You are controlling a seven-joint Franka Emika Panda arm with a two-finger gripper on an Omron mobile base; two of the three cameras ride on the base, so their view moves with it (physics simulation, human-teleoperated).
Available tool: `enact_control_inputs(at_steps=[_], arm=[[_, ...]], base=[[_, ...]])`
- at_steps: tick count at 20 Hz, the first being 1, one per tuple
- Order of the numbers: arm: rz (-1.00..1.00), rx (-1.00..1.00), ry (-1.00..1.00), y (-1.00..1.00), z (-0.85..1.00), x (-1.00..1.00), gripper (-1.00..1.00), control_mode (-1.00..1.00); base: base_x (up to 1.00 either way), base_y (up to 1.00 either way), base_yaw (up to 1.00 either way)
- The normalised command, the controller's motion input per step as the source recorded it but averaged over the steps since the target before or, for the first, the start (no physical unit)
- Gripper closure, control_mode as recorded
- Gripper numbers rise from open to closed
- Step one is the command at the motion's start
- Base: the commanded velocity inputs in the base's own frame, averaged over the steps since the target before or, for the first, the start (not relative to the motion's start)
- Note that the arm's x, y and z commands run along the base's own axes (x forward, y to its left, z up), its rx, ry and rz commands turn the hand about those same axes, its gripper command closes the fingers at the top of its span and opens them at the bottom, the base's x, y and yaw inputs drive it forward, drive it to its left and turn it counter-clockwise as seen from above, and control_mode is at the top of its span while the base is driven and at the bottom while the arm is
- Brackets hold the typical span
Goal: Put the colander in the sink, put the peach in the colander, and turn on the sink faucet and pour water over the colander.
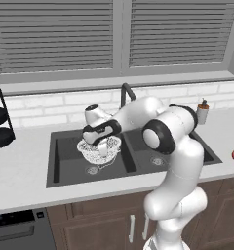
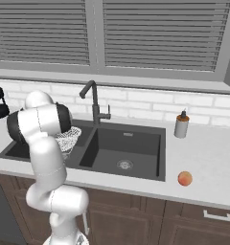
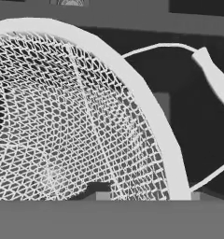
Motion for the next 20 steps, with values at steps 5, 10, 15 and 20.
enact_control_inputs(at_steps=[5, 10, 15, 20], arm=[[-0.32, -0.10, 0.00, 0.36, -0.38, 0.13, 1.00, -1.00], [-0.34, -0.05, 0.00, 0.09, -0.54, -0.09, 1.00, -1.00], [-0.37, -0.06, 0.00, 0.00, -0.69, -0.32, 1.00, -1.00], [-0.36, -0.04, 0.00, 0.04, -0.63, -0.24, 1.00, -1.00]], base=[[0.00, 0.00, 0.00], [0.00, 0.00, 0.00], [0.00, 0.00, 0.00], [0.00, 0.00, 0.00]])
